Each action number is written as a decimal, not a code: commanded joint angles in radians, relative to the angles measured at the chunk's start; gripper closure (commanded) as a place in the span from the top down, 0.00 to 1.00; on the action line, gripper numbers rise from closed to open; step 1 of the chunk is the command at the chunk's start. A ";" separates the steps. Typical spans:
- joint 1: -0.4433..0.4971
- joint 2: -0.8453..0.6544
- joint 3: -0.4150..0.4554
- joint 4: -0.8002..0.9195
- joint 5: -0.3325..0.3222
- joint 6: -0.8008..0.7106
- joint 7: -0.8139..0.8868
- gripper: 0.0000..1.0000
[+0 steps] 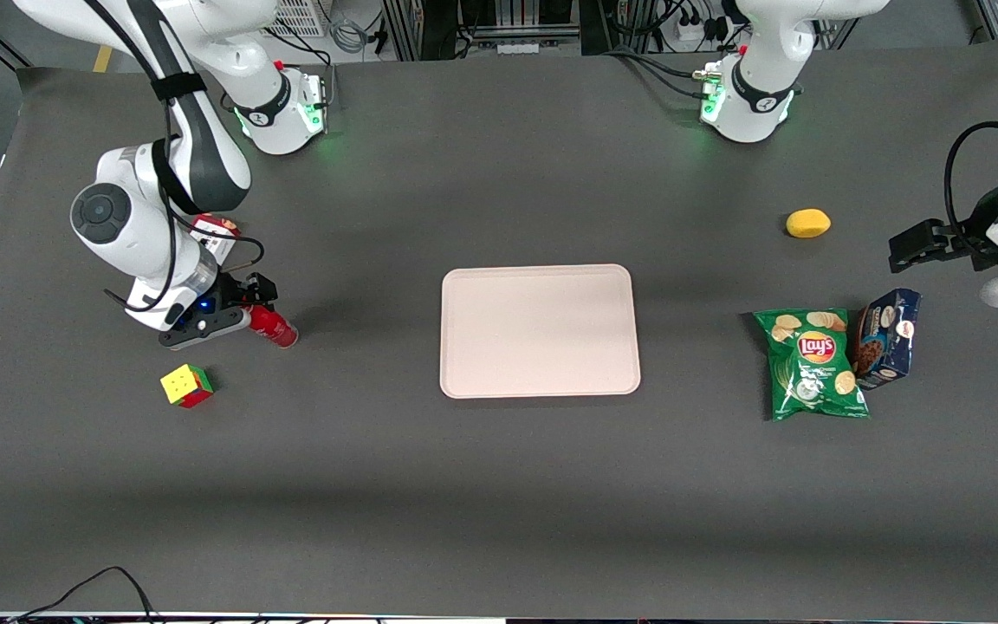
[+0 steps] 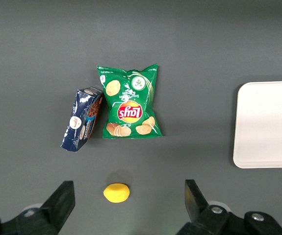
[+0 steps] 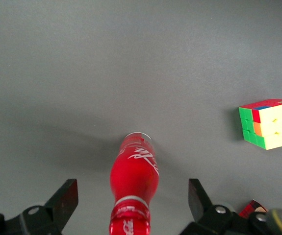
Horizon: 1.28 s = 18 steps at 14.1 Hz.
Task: Place coke bottle on tray
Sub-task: 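Close the right gripper around the bottle's cap end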
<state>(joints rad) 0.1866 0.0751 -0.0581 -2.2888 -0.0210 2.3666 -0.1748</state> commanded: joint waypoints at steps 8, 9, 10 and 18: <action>-0.015 0.012 -0.002 -0.037 0.007 0.016 -0.040 1.00; -0.015 0.012 -0.002 -0.038 0.007 0.017 -0.040 1.00; -0.015 0.012 -0.002 -0.040 0.007 0.017 -0.040 1.00; -0.013 0.011 0.000 -0.034 0.007 0.011 -0.037 0.00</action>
<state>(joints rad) 0.1768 0.0910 -0.0592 -2.3180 -0.0210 2.3708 -0.1830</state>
